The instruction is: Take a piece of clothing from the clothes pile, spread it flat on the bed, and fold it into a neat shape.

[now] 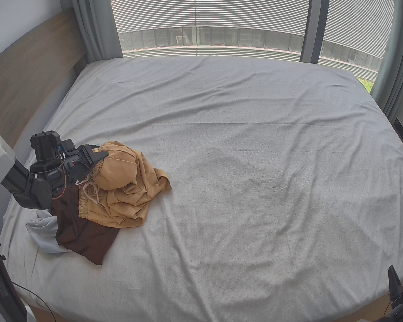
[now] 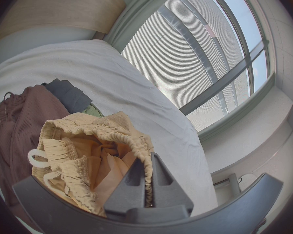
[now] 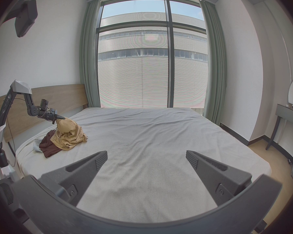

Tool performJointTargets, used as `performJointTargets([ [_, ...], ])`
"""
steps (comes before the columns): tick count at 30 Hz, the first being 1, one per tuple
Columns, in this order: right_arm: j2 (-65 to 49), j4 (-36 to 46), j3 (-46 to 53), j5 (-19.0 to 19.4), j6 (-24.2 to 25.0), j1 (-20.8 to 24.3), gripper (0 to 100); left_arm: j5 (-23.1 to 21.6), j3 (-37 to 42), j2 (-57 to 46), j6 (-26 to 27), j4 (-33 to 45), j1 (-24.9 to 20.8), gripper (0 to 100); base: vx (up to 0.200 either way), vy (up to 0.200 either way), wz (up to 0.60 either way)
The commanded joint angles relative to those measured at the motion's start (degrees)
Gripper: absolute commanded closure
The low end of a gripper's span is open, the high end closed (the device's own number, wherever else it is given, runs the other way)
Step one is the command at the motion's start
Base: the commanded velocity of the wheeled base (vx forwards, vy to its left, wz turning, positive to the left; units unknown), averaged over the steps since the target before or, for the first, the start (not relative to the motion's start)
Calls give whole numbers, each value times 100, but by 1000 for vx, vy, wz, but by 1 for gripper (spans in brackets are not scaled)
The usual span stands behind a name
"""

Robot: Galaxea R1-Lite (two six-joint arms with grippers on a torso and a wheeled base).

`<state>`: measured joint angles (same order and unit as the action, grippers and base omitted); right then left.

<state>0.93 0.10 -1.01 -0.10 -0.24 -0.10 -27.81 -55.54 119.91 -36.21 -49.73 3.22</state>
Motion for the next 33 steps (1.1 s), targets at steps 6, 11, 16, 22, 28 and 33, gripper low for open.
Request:
performJointTargets([
  [6,-84,-1,101,1,-2,1,0,-111,377,-512,-844,24,-260,100,0,0,0],
  [11,-84,-1,101,1,-2,1,0,-155,395,-697,-1574,-28,-471,100,0,0,0],
  [16,-84,-1,101,1,-2,1,0,-146,377,-987,-2330,-116,-717,100,0,0,0],
  [22,-84,-1,101,1,-2,1,0,-146,377,-1330,-2989,-178,-1086,100,0,0,0],
  [28,-84,-1,101,1,-2,1,0,-76,368,-1584,-3332,-310,-1552,100,0,0,0],
  [33,-84,-1,101,1,-2,1,0,126,368,-1681,-3340,-310,-1877,100,0,0,0],
])
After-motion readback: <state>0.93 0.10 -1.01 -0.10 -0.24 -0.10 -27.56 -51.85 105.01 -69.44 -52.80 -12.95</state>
